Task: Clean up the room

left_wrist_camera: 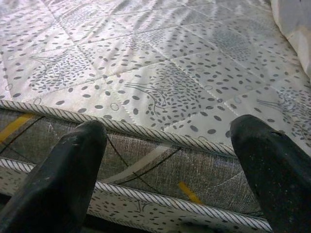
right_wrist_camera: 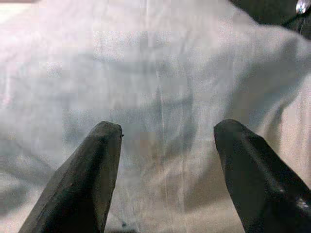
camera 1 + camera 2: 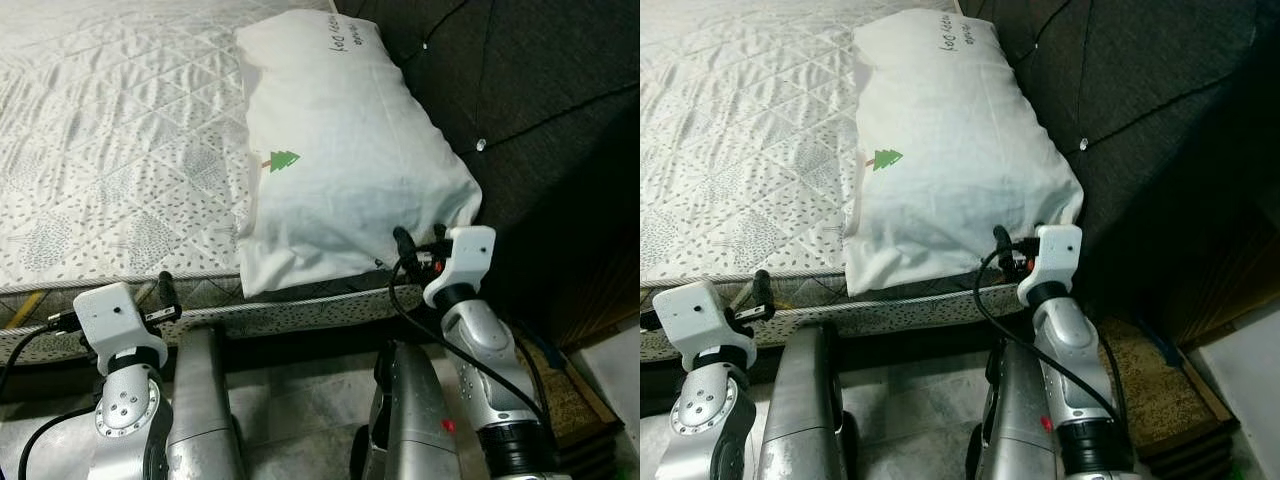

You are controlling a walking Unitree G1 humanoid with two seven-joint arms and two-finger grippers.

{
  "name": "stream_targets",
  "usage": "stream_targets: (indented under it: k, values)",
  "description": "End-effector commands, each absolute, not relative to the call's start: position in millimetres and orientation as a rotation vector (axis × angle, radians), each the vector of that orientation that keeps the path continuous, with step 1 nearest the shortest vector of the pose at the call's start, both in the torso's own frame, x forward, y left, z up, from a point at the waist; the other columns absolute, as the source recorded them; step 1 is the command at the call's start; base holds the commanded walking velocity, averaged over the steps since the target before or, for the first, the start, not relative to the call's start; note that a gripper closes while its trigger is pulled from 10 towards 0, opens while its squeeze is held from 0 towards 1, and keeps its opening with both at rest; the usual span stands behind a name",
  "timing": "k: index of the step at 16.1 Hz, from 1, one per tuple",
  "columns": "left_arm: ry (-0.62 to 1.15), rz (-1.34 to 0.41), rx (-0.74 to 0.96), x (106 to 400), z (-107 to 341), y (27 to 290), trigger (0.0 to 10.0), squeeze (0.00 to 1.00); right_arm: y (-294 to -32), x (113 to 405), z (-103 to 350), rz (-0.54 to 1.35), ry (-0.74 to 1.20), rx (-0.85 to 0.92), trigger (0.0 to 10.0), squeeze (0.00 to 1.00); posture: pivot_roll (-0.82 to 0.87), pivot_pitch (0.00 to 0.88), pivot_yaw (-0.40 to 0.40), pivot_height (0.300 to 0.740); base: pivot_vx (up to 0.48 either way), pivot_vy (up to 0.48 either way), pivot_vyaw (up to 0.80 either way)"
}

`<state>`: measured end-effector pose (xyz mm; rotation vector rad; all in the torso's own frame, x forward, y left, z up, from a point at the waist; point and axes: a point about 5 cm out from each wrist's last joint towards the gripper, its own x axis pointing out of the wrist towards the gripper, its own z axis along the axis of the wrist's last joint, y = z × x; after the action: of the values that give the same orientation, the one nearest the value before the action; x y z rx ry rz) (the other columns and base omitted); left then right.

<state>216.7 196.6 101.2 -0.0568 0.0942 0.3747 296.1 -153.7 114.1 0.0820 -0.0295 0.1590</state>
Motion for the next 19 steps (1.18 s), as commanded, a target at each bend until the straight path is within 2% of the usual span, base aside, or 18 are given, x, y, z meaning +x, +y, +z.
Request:
stream_targets:
  k: [1, 7, 14, 19]
  values:
    - [0.087, 0.361, -0.068, 217.9, 102.7, 193.3, 10.0, 0.0, -155.4, 296.1, 119.4, 0.16, -0.042, 0.094, 10.0, 0.0, 0.11, 0.102, -0.079, 0.515, 0.0, 0.0, 0.0]
    - [0.085, 0.359, -0.067, 220.0, 102.6, 193.0, 10.0, 0.0, -149.3, 299.6, 123.4, 0.176, -0.046, 0.108, 10.0, 0.0, 0.12, 0.094, -0.082, 0.56, 0.0, 0.0, 0.0]
    - [0.066, 0.341, -0.073, 227.9, 104.6, 193.3, 10.0, 0.0, -151.7, 324.5, 147.8, 0.175, -0.124, 0.089, 10.0, 0.0, 0.1, 0.045, -0.047, 0.627, 0.0, 0.0, 0.0]
    - [0.084, 0.305, -0.082, 232.2, 99.9, 186.9, 10.0, 0.0, -168.4, 346.9, 164.1, 0.138, -0.124, 0.026, 10.0, 0.0, 0.09, 0.032, -0.019, 0.681, 0.0, 0.0, 0.0]
